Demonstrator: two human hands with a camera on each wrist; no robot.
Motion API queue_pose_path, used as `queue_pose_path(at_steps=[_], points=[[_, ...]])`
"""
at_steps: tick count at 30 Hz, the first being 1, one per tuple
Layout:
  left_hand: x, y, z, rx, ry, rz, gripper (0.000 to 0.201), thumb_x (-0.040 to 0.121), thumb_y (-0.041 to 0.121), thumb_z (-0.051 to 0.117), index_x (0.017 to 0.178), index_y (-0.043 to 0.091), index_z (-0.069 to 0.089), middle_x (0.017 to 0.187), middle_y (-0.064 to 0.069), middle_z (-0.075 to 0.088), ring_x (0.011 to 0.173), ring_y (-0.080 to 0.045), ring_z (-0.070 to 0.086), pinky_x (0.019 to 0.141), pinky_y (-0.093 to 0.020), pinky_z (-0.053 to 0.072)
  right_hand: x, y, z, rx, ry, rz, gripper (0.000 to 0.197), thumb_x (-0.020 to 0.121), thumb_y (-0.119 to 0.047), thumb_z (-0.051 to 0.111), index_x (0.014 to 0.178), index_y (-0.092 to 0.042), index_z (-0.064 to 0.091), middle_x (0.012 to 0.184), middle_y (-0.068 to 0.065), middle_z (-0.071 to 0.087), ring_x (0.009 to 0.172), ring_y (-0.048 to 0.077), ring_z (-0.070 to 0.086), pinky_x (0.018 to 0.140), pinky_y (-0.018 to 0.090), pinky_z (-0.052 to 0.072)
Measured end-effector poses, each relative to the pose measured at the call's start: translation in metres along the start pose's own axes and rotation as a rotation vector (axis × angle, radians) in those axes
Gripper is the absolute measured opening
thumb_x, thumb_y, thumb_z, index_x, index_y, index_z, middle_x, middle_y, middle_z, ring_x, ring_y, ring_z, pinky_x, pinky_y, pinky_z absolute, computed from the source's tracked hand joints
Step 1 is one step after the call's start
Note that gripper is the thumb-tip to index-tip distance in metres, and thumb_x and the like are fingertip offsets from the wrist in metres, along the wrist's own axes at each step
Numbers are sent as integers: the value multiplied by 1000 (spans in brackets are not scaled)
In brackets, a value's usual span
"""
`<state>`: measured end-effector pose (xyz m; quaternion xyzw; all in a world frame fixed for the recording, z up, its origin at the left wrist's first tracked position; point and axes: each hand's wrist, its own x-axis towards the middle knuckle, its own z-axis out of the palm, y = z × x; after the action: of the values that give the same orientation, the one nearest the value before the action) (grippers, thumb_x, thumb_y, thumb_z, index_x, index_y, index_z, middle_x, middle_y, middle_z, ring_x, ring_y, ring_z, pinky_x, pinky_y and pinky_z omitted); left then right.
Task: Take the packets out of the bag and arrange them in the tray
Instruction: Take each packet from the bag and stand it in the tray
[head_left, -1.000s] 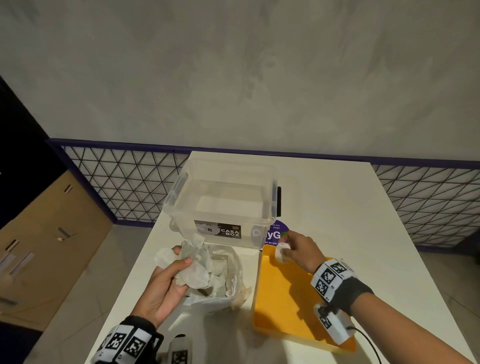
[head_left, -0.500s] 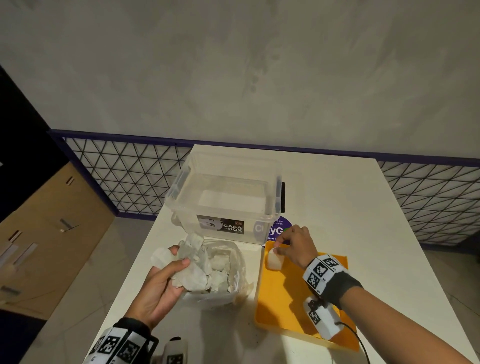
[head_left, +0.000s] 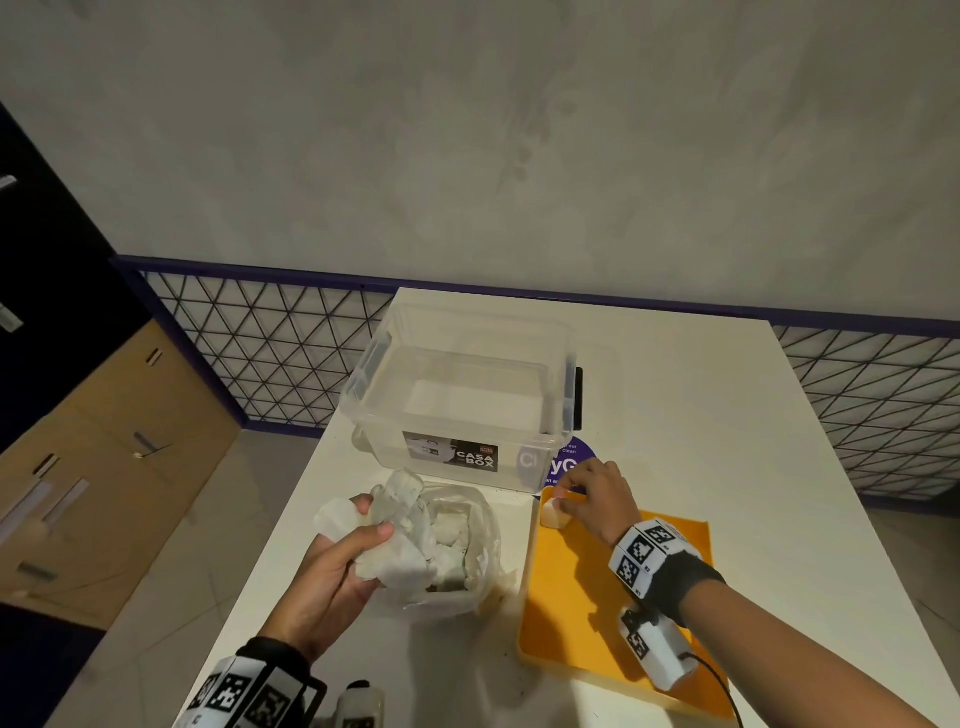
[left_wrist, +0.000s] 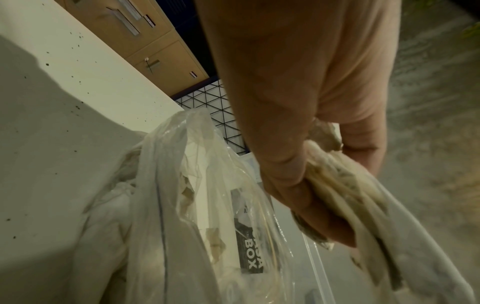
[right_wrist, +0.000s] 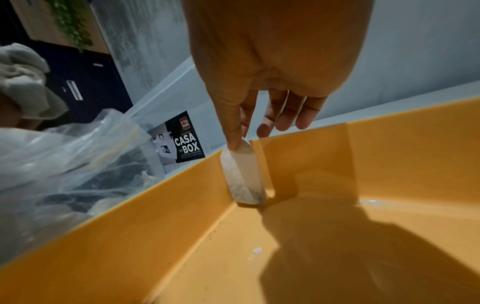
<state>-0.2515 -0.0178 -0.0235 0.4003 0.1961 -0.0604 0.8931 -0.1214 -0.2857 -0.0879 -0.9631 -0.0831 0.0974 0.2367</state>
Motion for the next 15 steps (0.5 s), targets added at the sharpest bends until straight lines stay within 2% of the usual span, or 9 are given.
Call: queue_pose_path(at_steps=[3, 8, 12, 15], points=[[0, 1, 1, 19, -10, -6, 27, 74, 0, 57, 95, 15, 51, 99, -12, 67, 90, -25, 66, 64, -33, 58, 0, 3, 3, -31, 17, -12, 17, 87, -28, 61, 102, -20, 63, 122, 0, 53, 115, 18, 42, 97, 28, 37], [0, -1, 3, 62, -8, 16, 23, 75, 0, 53, 92, 16, 53, 91, -9, 69, 82, -20, 69, 64, -31, 57, 2, 3, 5, -119, 39, -76, 18, 92, -28, 51, 109, -19, 55, 123, 0, 52, 113, 17, 42, 96, 26, 36], [-2, -2, 7, 95, -22, 7, 27, 68, 6, 70, 90, 18, 61, 95, -11, 69, 86, -23, 69, 64, -33, 58, 4, 4, 5, -165, 38, -85, 18, 94, -27, 47, 109, -18, 51, 120, 1, 53, 109, 17, 44, 93, 26, 37], [-2, -3, 9, 128, -22, 6, 23, 76, 2, 56, 95, 15, 57, 97, -12, 69, 90, -25, 67, 69, -33, 56, 3, 4, 6, -139, 36, -77, 17, 92, -27, 51, 106, -18, 48, 116, 1, 53, 105, 17, 45, 90, 25, 38]])
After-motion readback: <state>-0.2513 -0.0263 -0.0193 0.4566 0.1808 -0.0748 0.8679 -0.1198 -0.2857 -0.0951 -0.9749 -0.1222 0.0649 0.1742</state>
